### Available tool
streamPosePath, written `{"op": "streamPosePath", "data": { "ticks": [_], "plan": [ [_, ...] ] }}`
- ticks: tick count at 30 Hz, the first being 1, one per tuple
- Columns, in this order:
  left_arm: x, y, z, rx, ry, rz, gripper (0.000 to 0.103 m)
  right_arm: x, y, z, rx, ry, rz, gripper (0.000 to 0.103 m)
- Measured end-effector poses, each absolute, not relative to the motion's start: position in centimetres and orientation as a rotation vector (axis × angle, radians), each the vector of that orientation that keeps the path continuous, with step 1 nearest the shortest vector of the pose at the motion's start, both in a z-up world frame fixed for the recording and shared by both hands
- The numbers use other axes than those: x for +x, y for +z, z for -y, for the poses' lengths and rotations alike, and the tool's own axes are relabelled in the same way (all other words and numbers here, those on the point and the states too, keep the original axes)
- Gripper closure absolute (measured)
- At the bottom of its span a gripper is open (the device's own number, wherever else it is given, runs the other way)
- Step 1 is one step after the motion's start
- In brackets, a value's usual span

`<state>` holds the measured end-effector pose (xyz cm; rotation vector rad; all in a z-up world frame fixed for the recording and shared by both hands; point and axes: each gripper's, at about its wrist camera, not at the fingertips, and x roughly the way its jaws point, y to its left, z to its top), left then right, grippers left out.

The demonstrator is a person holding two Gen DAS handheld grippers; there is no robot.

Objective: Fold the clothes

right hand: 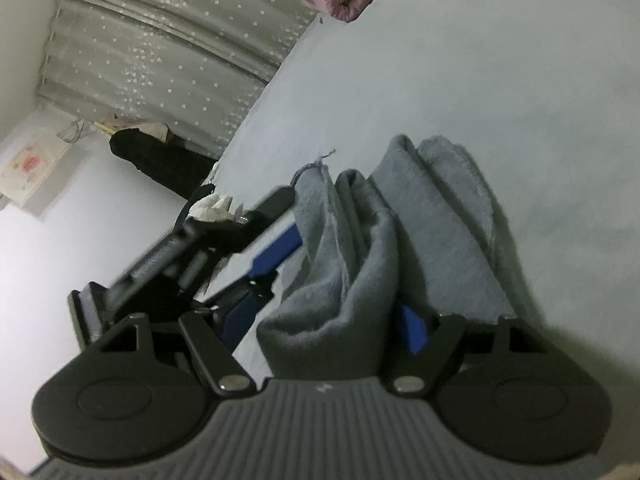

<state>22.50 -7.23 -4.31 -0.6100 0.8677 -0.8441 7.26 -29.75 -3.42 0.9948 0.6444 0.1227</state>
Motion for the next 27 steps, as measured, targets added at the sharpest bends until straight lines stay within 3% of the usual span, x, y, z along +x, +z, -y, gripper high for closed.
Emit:
{"op": "streamPosePath", "data": {
  "ticks": [2,7,18,27],
  "plan": [
    [22.2,-4.2,6.6,-0.631,-0.844,-0.853,0.066,7.3,-3.5,29.7,0.988,0.114,-0.633,0.025],
    [21.4,-4.7,4.8,-0.636,-0.795,-0.844,0.066,7.8,-3.5,29.1,0.934,0.089,-0.621,0.072],
    [19.4,-5.1,2.5,-0.639,-0.755,-0.79,0.066,6.6,-1.8,30.3,0.966,0.107,-0.524,0.08],
    [17.6,-4.3,4.5,-0.543,-0.816,-0.767,0.066,4.7,-2.0,33.4,1.075,0.046,-0.56,0.083]
  ]
}}
